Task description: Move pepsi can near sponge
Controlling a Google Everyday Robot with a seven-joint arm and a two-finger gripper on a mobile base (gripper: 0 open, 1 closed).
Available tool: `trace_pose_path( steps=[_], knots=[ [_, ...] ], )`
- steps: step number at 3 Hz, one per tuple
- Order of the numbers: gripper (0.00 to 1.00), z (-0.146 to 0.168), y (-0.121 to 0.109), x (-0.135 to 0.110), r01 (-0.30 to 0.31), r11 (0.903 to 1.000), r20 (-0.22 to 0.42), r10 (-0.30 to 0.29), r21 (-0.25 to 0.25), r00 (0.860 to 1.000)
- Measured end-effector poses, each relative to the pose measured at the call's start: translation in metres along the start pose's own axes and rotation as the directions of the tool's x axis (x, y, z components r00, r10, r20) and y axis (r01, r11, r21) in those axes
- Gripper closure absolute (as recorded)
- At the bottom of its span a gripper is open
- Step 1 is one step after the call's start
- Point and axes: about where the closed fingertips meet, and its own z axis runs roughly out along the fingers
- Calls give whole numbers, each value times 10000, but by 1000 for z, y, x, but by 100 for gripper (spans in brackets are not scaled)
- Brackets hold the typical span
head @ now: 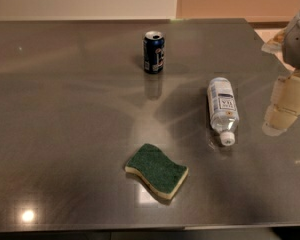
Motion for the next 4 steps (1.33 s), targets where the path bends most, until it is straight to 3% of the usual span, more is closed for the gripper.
trace_pose_path(
  steps=[1,2,4],
  knots=[
    [0,0,0,0,0,10000,1,0,2,10000],
    [0,8,-21,-15,80,10000,363,-80,12,9993],
    [0,58,-90,-63,-246,9997,1500,233,70,9884]
  ],
)
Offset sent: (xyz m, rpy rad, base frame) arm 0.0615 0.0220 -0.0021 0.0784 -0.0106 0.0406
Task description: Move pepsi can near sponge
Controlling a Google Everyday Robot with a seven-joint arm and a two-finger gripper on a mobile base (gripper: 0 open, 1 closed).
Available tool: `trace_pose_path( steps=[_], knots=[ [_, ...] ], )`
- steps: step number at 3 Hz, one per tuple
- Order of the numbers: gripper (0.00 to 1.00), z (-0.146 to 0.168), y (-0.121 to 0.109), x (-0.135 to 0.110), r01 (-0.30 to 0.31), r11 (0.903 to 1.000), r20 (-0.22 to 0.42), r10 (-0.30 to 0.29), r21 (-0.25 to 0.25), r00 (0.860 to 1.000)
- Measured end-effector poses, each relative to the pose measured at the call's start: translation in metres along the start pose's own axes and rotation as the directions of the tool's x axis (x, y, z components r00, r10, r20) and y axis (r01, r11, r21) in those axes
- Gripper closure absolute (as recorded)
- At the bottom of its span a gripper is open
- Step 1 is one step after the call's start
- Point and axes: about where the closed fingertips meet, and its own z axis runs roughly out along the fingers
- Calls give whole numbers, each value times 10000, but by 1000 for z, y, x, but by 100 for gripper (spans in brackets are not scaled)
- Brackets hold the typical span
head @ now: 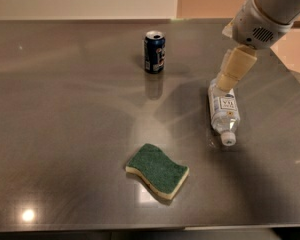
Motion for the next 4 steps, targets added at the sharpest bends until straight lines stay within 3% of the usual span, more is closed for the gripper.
trace_pose_path(
  steps=[2,4],
  knots=[
    [0,74,-65,-39,-808,9964,937,828,-252,9922],
    [0,122,-108,-73,-1838,9819,1271,1881,-449,9739]
  ],
)
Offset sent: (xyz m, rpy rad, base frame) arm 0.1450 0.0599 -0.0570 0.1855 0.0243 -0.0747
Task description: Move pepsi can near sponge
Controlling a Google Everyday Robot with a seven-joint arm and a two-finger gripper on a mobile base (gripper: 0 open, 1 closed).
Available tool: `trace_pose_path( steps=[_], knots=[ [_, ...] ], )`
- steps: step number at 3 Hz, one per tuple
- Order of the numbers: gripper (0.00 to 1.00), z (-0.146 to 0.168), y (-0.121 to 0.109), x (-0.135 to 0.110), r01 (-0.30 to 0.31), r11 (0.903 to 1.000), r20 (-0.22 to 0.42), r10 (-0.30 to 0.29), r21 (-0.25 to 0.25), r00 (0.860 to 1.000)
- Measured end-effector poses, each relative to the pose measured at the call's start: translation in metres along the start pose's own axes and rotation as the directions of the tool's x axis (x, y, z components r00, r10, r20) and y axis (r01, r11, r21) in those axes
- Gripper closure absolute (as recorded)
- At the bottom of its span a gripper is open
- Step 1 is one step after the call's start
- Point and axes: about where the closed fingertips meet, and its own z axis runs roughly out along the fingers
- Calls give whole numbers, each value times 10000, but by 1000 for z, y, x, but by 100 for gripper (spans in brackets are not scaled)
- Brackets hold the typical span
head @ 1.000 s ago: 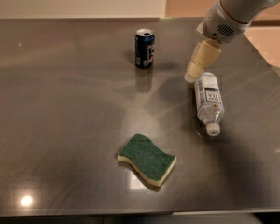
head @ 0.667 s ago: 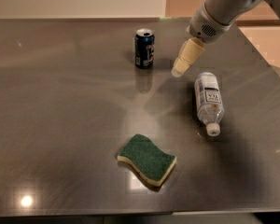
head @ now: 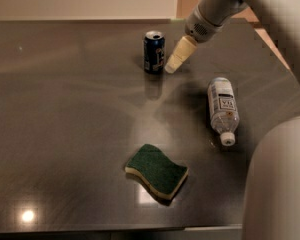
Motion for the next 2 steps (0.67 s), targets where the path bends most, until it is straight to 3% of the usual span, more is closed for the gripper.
trace_pose_path(
  steps=[1,2],
  knots=[
    [0,11,-13,-14,-473,9989,267,475,-48,9985],
    [0,20,-14,-33,-574,9980,577,588,-255,9966]
  ],
)
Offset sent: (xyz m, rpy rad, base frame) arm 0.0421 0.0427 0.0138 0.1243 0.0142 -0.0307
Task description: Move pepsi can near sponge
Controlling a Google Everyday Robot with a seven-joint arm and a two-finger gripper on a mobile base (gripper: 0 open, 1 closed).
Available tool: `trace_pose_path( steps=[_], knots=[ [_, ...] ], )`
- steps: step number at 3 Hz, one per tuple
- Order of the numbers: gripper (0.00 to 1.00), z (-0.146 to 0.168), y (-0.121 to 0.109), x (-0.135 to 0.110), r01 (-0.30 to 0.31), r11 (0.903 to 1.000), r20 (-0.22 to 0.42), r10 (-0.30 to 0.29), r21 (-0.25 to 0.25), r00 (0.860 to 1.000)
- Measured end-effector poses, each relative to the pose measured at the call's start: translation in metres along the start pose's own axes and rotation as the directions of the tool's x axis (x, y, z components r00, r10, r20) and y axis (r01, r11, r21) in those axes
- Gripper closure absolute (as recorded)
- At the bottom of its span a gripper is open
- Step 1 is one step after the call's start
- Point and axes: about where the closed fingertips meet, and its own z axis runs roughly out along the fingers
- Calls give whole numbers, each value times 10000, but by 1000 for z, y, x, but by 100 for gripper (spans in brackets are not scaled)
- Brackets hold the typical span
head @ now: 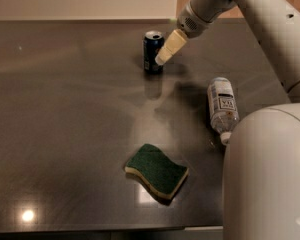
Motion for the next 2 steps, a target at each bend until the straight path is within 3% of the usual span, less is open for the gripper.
trace_pose_path(
  steps=[2],
  knots=[
    [0,17,2,-28,153,9997,406,-145,-202,9991]
  ],
)
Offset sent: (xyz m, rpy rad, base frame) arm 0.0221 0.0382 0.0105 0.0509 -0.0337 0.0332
